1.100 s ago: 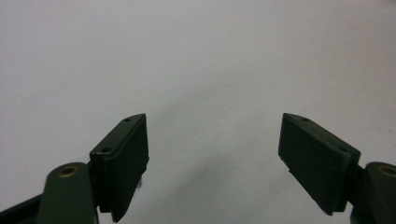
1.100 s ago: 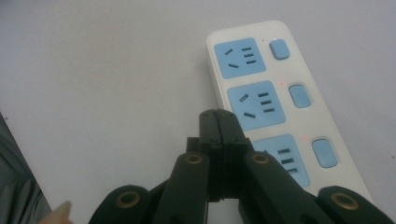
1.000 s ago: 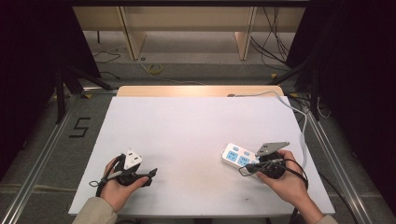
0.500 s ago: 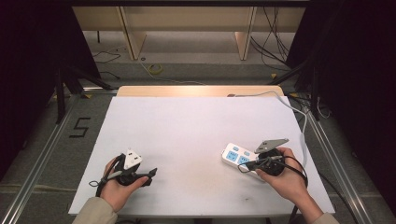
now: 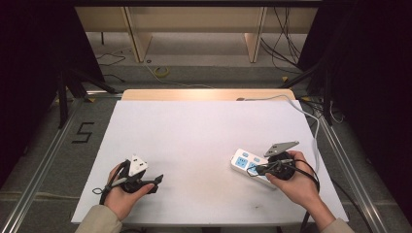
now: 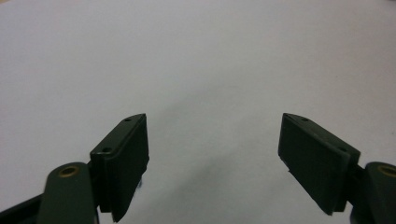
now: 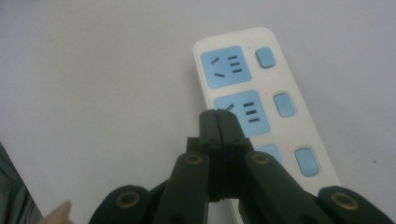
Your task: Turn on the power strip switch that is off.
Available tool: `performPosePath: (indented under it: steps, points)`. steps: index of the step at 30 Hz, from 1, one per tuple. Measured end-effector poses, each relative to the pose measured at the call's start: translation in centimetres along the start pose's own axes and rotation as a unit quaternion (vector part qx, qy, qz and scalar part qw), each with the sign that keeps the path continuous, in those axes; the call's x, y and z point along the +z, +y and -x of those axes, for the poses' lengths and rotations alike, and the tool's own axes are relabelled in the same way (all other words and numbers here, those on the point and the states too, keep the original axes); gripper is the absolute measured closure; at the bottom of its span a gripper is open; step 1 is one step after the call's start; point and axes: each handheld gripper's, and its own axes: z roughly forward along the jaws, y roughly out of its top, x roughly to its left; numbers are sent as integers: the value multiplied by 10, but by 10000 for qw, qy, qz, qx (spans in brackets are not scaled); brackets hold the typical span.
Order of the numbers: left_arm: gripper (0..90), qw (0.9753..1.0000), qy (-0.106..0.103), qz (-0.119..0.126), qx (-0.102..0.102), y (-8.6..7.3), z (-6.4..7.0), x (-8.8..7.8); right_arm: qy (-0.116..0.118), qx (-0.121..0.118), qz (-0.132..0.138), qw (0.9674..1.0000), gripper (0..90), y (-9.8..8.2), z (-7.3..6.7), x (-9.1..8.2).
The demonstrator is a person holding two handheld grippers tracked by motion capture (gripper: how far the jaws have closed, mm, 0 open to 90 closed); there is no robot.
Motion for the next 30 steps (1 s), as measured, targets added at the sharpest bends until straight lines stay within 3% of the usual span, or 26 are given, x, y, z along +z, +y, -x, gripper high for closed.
performPosePath:
  steps: [30]
  points:
    - [245,10000,18,14,20,1,0,-1,-89,51,-122,9999,900,16,10,2]
